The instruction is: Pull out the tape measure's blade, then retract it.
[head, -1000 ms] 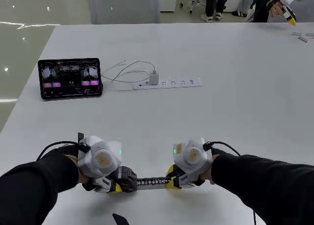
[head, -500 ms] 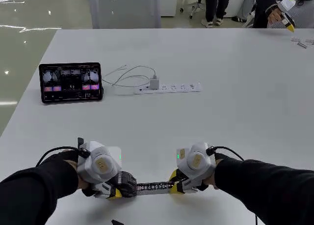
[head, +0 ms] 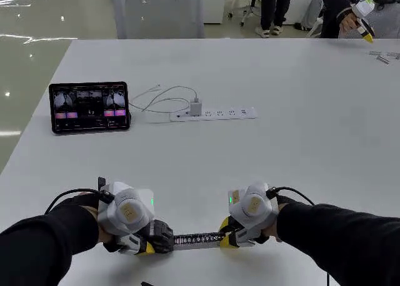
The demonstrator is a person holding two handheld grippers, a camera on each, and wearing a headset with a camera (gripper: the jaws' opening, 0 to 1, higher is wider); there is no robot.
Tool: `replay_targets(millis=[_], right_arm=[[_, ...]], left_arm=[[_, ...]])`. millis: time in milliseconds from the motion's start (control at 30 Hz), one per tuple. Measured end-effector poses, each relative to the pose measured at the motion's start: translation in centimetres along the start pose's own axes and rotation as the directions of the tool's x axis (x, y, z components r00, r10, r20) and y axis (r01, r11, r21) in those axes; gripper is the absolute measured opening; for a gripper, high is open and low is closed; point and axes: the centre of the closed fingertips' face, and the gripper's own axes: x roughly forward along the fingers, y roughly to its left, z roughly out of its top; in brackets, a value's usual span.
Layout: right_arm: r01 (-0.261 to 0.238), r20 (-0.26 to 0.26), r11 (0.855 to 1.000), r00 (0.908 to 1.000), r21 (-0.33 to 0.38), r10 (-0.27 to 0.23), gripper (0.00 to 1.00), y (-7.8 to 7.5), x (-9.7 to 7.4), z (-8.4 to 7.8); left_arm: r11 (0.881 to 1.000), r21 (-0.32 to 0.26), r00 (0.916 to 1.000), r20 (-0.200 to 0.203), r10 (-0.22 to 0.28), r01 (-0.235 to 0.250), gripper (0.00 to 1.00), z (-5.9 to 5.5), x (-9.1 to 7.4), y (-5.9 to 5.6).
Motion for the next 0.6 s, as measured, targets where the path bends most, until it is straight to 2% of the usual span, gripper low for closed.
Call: replay_targets(millis=[600], right_arm=[[0.003, -0.015, 1.0, 0.9999, 0.0, -0.003, 0.09, -0.04, -0.55, -0.91]], left_arm=[[1.0, -0.001, 1.0, 0.0, 0.004, -0.004, 0.3, 0.0, 0.01, -0.01]])
